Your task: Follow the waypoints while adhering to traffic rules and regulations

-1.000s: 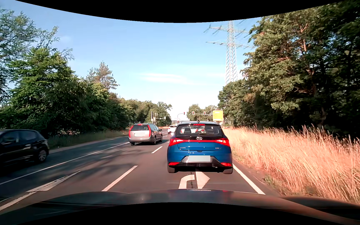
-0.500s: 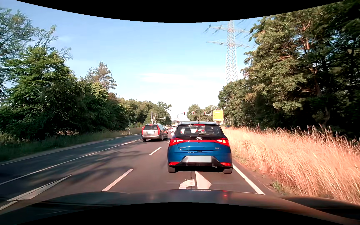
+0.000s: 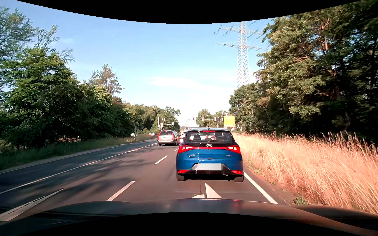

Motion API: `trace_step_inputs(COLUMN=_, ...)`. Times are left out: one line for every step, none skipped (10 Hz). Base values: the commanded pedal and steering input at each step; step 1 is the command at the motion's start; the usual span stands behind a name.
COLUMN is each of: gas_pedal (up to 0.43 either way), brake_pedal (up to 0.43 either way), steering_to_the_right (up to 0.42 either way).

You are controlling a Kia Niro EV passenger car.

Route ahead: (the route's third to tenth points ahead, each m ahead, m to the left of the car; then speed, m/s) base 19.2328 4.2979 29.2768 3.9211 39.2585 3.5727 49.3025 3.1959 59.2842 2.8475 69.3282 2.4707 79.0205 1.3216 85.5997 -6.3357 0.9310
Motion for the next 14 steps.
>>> trace_step_inputs(gas_pedal=0.000, brake_pedal=0.073, steering_to_the_right=-0.002)
trace_step_inputs(gas_pedal=0.000, brake_pedal=0.073, steering_to_the_right=-0.002)
trace_step_inputs(gas_pedal=0.000, brake_pedal=0.073, steering_to_the_right=-0.002)
trace_step_inputs(gas_pedal=0.000, brake_pedal=0.073, steering_to_the_right=-0.002)
trace_step_inputs(gas_pedal=0.000, brake_pedal=0.079, steering_to_the_right=-0.002)
trace_step_inputs(gas_pedal=0.000, brake_pedal=0.085, steering_to_the_right=-0.002)
trace_step_inputs(gas_pedal=0.000, brake_pedal=0.091, steering_to_the_right=-0.002)
trace_step_inputs(gas_pedal=0.000, brake_pedal=0.091, steering_to_the_right=-0.002)
trace_step_inputs(gas_pedal=0.000, brake_pedal=0.091, steering_to_the_right=-0.002)
trace_step_inputs(gas_pedal=0.000, brake_pedal=0.098, steering_to_the_right=-0.002)
trace_step_inputs(gas_pedal=0.000, brake_pedal=0.091, steering_to_the_right=-0.002)
trace_step_inputs(gas_pedal=0.000, brake_pedal=0.091, steering_to_the_right=-0.002)
trace_step_inputs(gas_pedal=0.000, brake_pedal=0.085, steering_to_the_right=-0.002)
trace_step_inputs(gas_pedal=0.000, brake_pedal=0.091, steering_to_the_right=-0.002)
